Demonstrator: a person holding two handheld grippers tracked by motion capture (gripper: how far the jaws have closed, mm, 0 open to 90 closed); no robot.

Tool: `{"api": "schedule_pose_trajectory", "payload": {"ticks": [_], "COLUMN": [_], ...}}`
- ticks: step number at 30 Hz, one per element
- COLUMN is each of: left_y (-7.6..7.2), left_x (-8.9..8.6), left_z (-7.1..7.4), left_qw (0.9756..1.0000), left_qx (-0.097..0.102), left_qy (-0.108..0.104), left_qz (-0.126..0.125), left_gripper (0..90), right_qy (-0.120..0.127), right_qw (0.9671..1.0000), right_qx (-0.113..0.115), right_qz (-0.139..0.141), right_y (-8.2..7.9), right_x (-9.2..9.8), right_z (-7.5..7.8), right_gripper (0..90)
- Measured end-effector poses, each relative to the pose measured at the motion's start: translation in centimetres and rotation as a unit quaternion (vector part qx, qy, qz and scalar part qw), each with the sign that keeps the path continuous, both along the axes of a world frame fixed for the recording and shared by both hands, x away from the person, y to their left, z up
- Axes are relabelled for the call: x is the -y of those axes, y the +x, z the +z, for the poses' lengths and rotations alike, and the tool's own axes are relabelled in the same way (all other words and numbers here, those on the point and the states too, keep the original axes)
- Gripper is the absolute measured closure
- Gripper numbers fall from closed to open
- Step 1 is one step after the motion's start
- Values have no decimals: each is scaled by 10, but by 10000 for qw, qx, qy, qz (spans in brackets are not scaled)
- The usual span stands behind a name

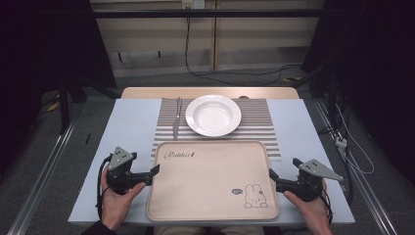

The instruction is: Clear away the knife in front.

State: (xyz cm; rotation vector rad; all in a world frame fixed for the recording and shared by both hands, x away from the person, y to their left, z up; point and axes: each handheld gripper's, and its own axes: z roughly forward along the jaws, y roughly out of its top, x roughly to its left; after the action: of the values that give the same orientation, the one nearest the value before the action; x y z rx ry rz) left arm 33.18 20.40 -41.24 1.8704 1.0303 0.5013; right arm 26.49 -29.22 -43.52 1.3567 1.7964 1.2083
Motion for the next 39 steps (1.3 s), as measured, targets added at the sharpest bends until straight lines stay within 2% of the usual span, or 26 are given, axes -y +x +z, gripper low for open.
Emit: {"api": "schedule_pose_trajectory", "payload": {"ticks": [5, 8, 14, 16, 23, 26, 28, 30, 34, 35, 39], "left_y": [8, 14, 29, 35, 52, 58, 61, 62, 68, 71, 81], "left_x": [0, 1, 3, 5, 14, 19, 22, 24, 27, 27, 27], "left_z": [0, 1, 6, 8, 12, 14, 15, 16, 15, 15, 13], "left_qw": [10000, 9999, 9999, 9999, 10000, 9999, 9998, 9998, 9998, 9997, 9999], "left_qx": [-6, 5, 111, 95, 68, 22, 59, 102, 57, 60, 16], "left_qy": [13, 97, -21, 38, 7, 45, 41, 54, 98, 167, 127], "left_qz": [-50, 84, 79, 59, 4, -106, -185, -171, -150, -146, -92], "left_gripper": [63, 58, 63, 76, 68, 63, 59, 66, 65, 66, 69], "right_qy": [-8, -2, 14, 17, 17, 33, 26, 14, 27, 33, 22], "right_qw": [10000, 10000, 10000, 9999, 9999, 9999, 9999, 9999, 9999, 9999, 9999], "right_qx": [-39, -40, -49, -57, -27, -34, -33, -24, -29, -39, -60], "right_qz": [34, 59, 85, 91, 120, 125, 121, 132, 137, 134, 147], "right_y": [1, 1, 2, 2, 1, 1, 1, 1, 1, 1, 3], "right_x": [0, 0, -1, -1, -1, -1, -1, -1, -1, -1, -1], "right_z": [-1, -1, -1, -1, -1, -1, -1, -1, -1, -1, -2], "right_gripper": [51, 51, 51, 51, 51, 51, 51, 51, 51, 51, 51]}}
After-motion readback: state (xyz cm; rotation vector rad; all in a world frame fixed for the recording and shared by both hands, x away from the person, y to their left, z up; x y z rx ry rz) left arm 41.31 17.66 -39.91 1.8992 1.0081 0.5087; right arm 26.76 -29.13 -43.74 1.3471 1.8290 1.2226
